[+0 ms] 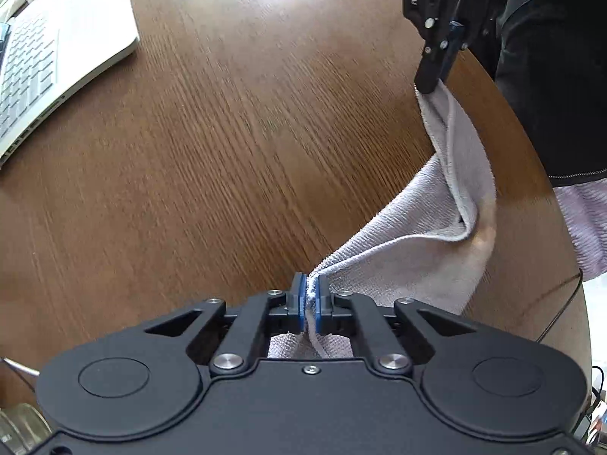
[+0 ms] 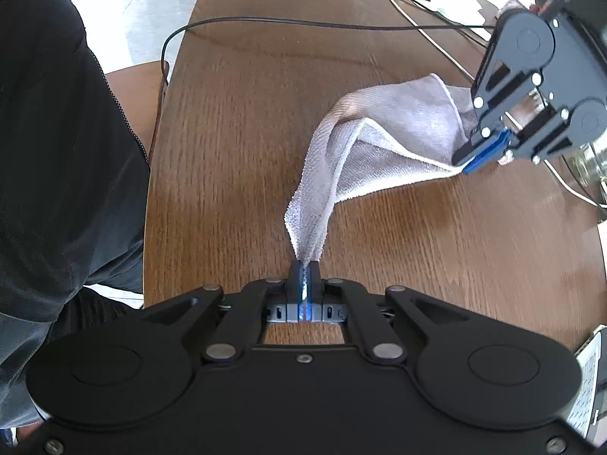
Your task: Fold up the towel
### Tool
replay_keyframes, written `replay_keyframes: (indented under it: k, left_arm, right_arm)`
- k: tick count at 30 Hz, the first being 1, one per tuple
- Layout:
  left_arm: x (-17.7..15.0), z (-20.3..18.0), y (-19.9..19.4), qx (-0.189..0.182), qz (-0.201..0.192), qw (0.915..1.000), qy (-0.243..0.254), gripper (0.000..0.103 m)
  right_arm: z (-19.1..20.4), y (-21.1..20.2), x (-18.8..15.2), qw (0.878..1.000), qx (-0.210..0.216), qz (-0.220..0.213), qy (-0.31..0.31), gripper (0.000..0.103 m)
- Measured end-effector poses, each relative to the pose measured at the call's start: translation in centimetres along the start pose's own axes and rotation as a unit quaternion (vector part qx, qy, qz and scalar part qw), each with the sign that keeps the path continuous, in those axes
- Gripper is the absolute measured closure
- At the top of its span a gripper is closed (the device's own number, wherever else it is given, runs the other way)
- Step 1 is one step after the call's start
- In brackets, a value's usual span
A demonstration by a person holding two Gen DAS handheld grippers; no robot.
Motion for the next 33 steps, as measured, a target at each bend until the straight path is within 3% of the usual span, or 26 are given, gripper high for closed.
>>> replay_keyframes:
  k: [12, 16, 24, 33]
  left_arm:
    - [-2.8, -3.7, -6.5, 0.047, -0.010, 0.9977, -0.049, 0.099]
    - [-4.7, -4.7, -8.4, 0.078, -0.015, 0.9933, -0.084, 0.099]
    - [-5.4, -5.1, -7.3, 0.104, -0.030, 0.9877, -0.113, 0.099]
    - [-6.2, -10.0, -7.8, 0.103, -0.040, 0.9869, -0.118, 0.099]
  right_arm:
    - [0.6, -0.2, 0.2, 1.000, 0.006, 0.002, 0.006, 0.101]
    - [0.9, -0.2, 0.4, 1.000, 0.009, 0.004, 0.006, 0.101]
    - [2.2, -0.1, 0.9, 1.000, 0.017, 0.006, 0.008, 0.101]
    - [2.2, -0.5, 0.4, 1.000, -0.002, 0.014, 0.019, 0.101]
Point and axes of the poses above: each gripper's, at about its wrist camera, not at the fingertips, and y roughly the way its jaws point, z to its left, x to its top, the point moved 10 cm from there along y, roughly the way its jaws point, and after that the axes turned 6 degrees about y, right-handed, at the moved point
